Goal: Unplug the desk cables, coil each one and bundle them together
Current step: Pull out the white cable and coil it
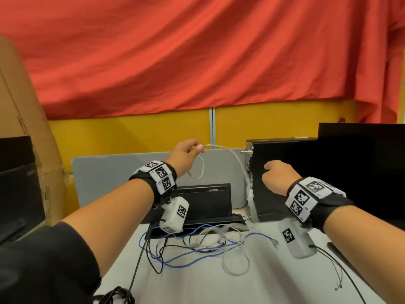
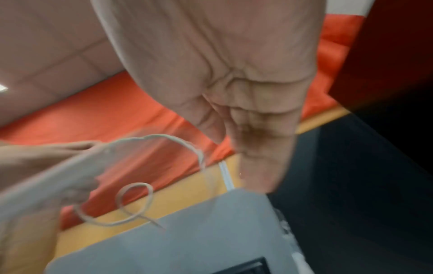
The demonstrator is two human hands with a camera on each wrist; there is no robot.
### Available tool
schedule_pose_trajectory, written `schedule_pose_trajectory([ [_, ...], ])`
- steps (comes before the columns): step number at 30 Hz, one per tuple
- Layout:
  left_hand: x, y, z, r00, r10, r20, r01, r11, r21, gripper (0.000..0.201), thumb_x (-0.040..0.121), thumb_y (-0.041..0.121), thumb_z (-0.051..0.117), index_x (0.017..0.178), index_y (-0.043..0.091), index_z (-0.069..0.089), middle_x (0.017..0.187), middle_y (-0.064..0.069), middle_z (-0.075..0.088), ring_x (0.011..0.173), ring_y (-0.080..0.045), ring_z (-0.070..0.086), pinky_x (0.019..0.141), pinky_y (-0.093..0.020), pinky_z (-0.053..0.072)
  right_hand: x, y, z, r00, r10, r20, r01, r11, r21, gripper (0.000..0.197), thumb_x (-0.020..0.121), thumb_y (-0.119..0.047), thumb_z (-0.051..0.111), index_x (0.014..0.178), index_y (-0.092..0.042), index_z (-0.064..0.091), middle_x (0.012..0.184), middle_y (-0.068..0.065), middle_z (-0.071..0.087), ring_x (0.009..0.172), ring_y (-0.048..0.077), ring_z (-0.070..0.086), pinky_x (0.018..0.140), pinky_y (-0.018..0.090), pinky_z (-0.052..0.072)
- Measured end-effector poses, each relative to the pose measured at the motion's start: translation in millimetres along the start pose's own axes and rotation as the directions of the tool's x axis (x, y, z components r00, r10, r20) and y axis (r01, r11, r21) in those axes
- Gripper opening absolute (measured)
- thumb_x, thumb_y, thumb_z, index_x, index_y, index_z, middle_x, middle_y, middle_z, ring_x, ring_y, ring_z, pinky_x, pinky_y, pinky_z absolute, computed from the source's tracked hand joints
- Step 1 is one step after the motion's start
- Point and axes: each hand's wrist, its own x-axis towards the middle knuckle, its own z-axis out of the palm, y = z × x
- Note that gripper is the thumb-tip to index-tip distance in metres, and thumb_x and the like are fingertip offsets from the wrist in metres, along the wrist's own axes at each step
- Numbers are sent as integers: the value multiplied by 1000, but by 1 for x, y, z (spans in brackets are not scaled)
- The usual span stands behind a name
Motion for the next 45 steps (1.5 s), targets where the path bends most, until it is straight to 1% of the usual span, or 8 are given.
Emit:
schedule_pose_trajectory([
  [4,-6,17,21,989,103,105,-109,992,56,22,99,22,51,84,16,65,50,11,33,40,-2,27,42,-16,27,-12,-43,1,920,-353,-172,370,925,82,53,89,-11,50,142,-8,41,141,13,49,130,28,46,104,36,39],
  [7,-9,28,30,979,159,127,-168,984,67,21,98,18,53,89,4,66,42,13,34,38,-2,29,40,-12,22,-12,-73,10,924,-376,-67,380,889,255,54,94,-18,54,145,-11,38,138,9,53,128,24,48,108,39,39],
  [11,-10,33,27,973,128,190,-153,980,124,22,96,29,57,81,15,64,49,13,36,41,-2,29,43,-15,26,-2,-75,15,957,-290,-17,272,874,403,22,95,-23,55,106,-10,69,92,11,69,84,20,61,84,39,51],
  [15,-10,24,7,970,-47,237,12,989,147,26,96,37,56,82,16,61,58,5,44,51,-10,39,55,-28,38,4,-48,11,929,-360,-87,370,900,229,24,88,-46,62,81,-28,76,47,-11,50,42,4,40,48,21,35],
  [20,-14,3,-26,946,-158,284,94,970,226,35,99,32,50,70,17,62,59,1,41,52,-13,38,55,-27,40,18,-5,-4,904,-359,-234,369,929,0,31,88,-43,64,74,-18,76,72,3,71,69,17,64,60,26,49],
  [24,-18,-13,-45,940,-194,279,90,933,347,35,99,30,51,68,18,61,53,7,42,49,-10,37,51,-22,36,24,23,-6,869,-410,-278,361,908,-212,33,92,-43,57,76,-19,73,65,-1,65,64,14,59,58,29,49],
  [38,-30,-39,-79,944,-241,226,41,765,642,33,100,27,50,72,16,62,62,0,48,59,-14,42,57,-26,34,39,64,-8,855,-339,-393,263,936,-236,34,93,-38,56,65,-20,64,60,-2,58,60,16,56,50,27,41],
  [45,-36,-47,-85,963,-269,20,200,762,616,32,99,25,52,72,13,67,63,-4,51,60,-18,45,59,-28,35,27,66,9,739,-528,-419,403,844,-353,29,94,-37,52,77,-20,67,61,-8,50,62,12,49,57,27,42],
])
